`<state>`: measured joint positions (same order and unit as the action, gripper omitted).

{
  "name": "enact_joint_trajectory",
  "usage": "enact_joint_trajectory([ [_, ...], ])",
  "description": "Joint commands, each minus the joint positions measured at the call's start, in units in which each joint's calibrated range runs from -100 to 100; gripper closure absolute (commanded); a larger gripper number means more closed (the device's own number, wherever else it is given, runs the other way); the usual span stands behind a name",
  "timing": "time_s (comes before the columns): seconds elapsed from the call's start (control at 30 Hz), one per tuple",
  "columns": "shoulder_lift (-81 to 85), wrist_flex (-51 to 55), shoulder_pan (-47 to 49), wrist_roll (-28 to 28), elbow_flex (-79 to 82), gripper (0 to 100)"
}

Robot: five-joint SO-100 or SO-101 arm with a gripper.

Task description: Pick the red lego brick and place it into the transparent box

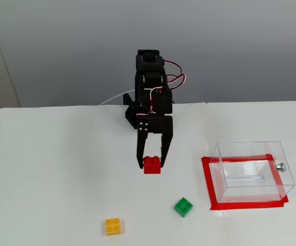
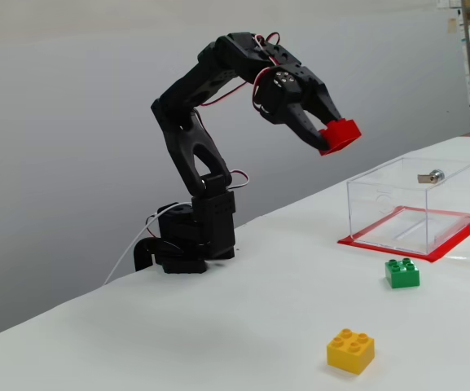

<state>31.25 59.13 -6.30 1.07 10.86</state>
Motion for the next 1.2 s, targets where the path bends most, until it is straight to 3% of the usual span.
enact_joint_trajectory([
  [0.0,2.91,0.4,7.67,-0.29,-1.9,92],
  [0.83,0.02,-0.55,50.78,-0.24,6.32,92],
  [1.17,-14.91,-0.99,58.32,-0.19,-4.44,92],
])
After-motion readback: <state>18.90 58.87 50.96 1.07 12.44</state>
